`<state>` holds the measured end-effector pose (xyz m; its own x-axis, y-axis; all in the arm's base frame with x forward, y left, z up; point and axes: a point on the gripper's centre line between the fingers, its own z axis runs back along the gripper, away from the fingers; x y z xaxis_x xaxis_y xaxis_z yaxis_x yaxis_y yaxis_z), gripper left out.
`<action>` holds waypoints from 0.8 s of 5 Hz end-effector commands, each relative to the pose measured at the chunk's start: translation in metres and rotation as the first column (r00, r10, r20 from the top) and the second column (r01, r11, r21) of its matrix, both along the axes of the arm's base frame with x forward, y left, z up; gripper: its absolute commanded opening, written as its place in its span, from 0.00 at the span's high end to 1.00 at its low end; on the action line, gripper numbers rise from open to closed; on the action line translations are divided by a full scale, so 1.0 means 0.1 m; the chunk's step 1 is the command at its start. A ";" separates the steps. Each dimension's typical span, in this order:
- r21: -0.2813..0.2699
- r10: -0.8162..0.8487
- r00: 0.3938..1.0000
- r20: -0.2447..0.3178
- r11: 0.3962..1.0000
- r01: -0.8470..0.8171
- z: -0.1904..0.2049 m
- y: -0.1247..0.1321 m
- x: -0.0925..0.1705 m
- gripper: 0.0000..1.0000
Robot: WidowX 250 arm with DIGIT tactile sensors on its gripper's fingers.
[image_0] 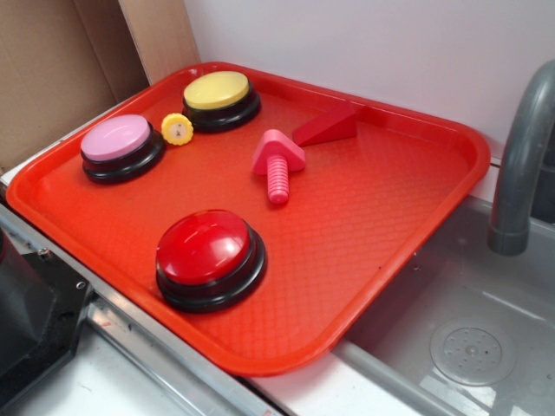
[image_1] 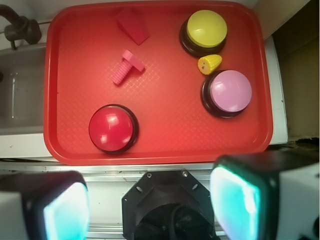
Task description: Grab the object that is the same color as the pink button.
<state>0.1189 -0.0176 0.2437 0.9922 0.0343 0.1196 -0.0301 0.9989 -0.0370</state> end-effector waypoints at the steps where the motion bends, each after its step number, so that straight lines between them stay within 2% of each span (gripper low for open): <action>1: 0.000 0.000 1.000 0.000 1.000 0.000 0.00 0.00 0.00 0.00; 2: -0.057 0.131 0.991 -0.018 0.990 -0.132 -0.11 -0.03 0.24 0.00; 3: -0.101 0.246 0.969 0.017 0.965 -0.243 -0.25 -0.09 0.49 0.00; 4: -0.096 0.407 0.913 0.034 0.911 -0.402 -0.57 -0.16 0.85 0.00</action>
<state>0.2002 -0.0320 0.1756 0.8824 0.4580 0.1079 -0.4473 0.8876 -0.1098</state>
